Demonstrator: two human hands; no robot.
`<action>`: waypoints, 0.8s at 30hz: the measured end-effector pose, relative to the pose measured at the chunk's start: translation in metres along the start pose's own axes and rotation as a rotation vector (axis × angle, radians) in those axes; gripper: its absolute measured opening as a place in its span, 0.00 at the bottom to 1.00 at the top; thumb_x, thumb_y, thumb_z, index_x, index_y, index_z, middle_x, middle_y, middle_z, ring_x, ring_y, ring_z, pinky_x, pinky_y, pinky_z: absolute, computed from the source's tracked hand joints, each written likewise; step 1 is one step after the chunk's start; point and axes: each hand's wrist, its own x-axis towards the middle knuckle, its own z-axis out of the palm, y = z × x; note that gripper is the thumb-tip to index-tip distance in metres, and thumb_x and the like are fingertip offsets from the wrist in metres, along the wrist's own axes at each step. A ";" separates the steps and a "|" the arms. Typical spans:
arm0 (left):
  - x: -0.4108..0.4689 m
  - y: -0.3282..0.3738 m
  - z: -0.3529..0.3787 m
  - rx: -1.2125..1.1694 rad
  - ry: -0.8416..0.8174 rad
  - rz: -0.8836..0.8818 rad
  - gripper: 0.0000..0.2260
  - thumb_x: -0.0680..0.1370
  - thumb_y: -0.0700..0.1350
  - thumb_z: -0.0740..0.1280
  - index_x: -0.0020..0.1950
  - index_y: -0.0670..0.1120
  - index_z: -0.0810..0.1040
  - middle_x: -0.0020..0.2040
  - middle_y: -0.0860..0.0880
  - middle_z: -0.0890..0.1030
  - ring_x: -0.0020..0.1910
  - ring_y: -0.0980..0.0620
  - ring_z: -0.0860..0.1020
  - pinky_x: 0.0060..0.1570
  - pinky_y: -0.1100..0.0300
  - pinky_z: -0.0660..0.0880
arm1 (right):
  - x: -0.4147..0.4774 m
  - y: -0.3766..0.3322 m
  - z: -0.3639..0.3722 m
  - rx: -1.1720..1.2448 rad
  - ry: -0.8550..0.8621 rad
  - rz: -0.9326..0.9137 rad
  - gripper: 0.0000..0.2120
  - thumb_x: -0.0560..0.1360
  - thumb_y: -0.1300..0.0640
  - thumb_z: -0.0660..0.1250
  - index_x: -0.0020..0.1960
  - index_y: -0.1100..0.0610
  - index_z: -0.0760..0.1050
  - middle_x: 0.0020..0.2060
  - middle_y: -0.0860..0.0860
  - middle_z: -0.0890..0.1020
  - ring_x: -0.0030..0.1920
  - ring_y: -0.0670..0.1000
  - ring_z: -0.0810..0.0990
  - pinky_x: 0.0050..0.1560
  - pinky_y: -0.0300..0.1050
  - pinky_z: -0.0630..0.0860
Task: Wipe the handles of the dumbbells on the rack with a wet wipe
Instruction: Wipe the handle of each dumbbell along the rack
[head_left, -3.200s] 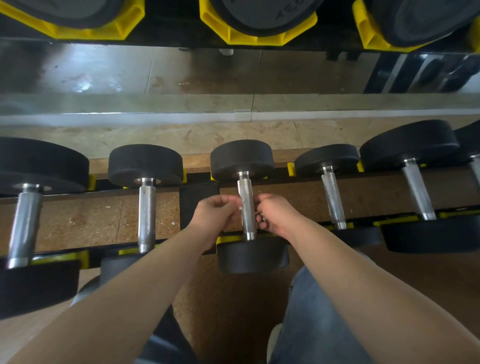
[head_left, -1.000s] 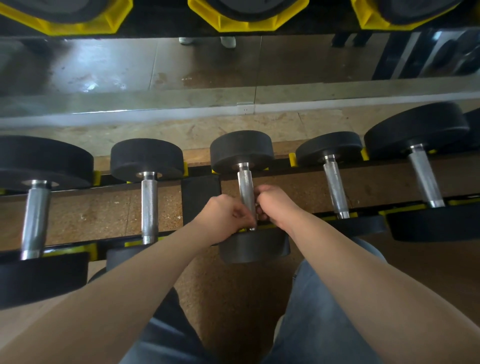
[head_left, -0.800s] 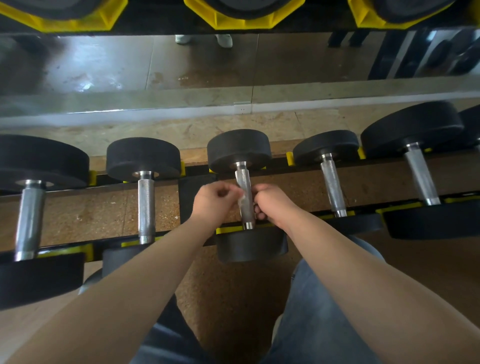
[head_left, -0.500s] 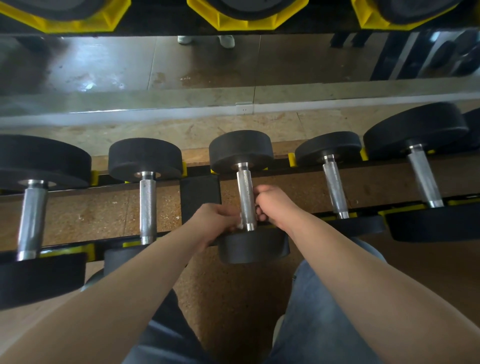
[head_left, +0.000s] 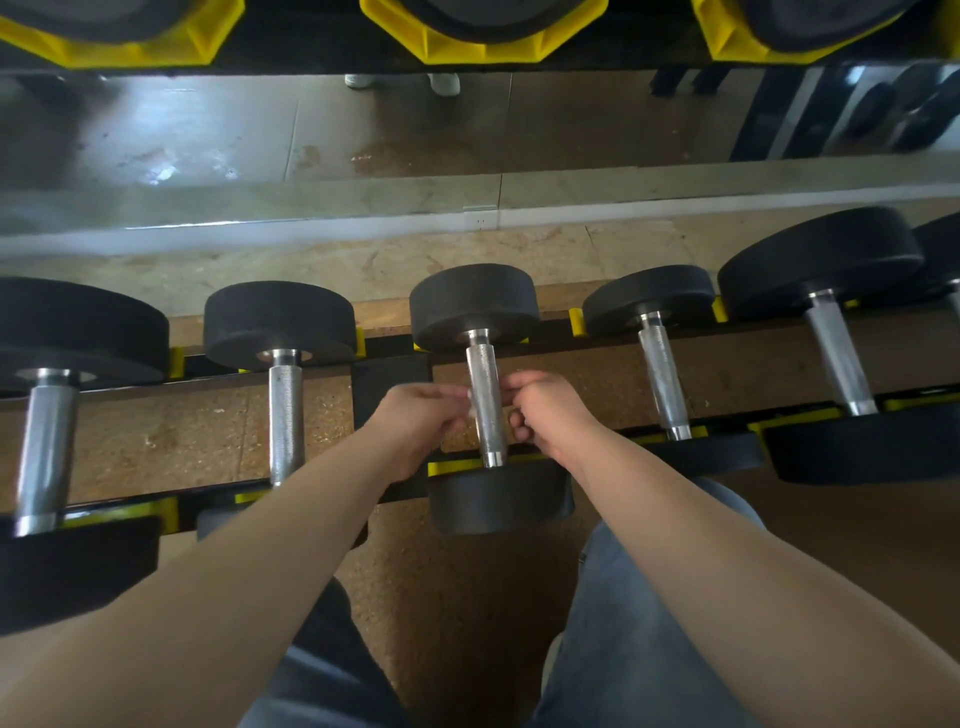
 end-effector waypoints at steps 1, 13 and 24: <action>-0.006 -0.005 -0.005 0.031 -0.048 -0.042 0.09 0.78 0.34 0.72 0.57 0.39 0.83 0.53 0.41 0.85 0.42 0.54 0.84 0.41 0.65 0.80 | 0.001 0.000 0.001 -0.028 0.005 0.001 0.14 0.82 0.64 0.56 0.59 0.55 0.78 0.49 0.56 0.84 0.32 0.47 0.74 0.30 0.41 0.71; -0.004 -0.005 0.006 0.399 0.008 0.022 0.09 0.79 0.40 0.71 0.59 0.45 0.84 0.52 0.46 0.85 0.50 0.50 0.83 0.48 0.58 0.81 | -0.007 -0.006 0.006 -0.128 0.069 0.001 0.16 0.83 0.62 0.57 0.66 0.54 0.77 0.50 0.57 0.83 0.35 0.49 0.76 0.33 0.43 0.73; 0.025 0.019 0.018 -0.384 0.065 0.057 0.09 0.82 0.34 0.66 0.61 0.36 0.82 0.45 0.44 0.83 0.38 0.53 0.80 0.36 0.64 0.78 | -0.026 -0.016 0.009 -0.136 0.261 -0.070 0.13 0.82 0.62 0.60 0.54 0.50 0.82 0.50 0.49 0.83 0.51 0.50 0.80 0.59 0.50 0.78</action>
